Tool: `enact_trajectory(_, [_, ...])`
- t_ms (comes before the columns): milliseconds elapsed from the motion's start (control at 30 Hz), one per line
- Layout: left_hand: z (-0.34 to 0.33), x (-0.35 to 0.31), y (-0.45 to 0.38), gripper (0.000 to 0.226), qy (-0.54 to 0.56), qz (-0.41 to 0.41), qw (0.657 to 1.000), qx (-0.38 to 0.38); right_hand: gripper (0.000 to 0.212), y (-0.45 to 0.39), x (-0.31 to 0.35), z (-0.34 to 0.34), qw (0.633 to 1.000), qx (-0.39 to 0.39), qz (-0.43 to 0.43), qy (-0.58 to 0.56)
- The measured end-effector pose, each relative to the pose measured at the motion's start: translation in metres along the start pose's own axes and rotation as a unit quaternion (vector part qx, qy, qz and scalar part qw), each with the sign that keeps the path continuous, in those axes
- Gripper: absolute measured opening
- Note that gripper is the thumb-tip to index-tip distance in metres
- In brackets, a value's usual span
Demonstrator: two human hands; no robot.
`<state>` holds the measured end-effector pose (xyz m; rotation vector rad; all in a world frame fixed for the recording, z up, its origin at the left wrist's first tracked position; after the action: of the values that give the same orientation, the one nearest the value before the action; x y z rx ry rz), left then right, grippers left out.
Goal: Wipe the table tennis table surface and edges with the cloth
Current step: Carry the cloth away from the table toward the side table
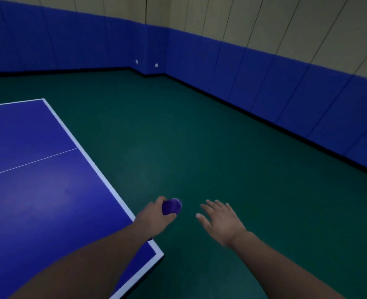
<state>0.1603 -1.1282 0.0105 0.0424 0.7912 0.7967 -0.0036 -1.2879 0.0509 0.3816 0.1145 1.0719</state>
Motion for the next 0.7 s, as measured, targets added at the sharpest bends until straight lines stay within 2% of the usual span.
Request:
enact_trajectory(267, [-0.014,-0.042,-0.166,0.051,-0.021,0.025,0.999,0.013,0.069,-0.144,-0.093,0.023,0.999,0.033,0.011,-0.008])
enact_trajectory(433, [-0.004,-0.049,-0.263,0.056,-0.017,0.089,0.996,-0.016,0.069,-0.261,-0.138,0.048,0.994,0.066,0.083,0.035])
enact_trajectory(567, [0.026,-0.055,-0.319,0.057,-0.005,0.157,0.986,-0.059,0.071,-0.349,-0.147,0.085,0.981,0.084,0.157,0.077])
enact_trajectory(700, [0.069,-0.051,-0.347,0.06,0.004,0.192,0.974,-0.119,0.069,-0.437,-0.121,0.128,0.963,0.076,0.23,0.116])
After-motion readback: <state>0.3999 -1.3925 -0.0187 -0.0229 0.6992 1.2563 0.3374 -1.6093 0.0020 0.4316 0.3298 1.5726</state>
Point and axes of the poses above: each hand's wrist, its own y-axis away from the middle knuckle, its own z-axis out of the back of the hand, x = y × z, the point moved 4 cm from there along -y, towards the middle knuckle, and after that the axes turned 6 degrees about x, right-handed, at the moved point
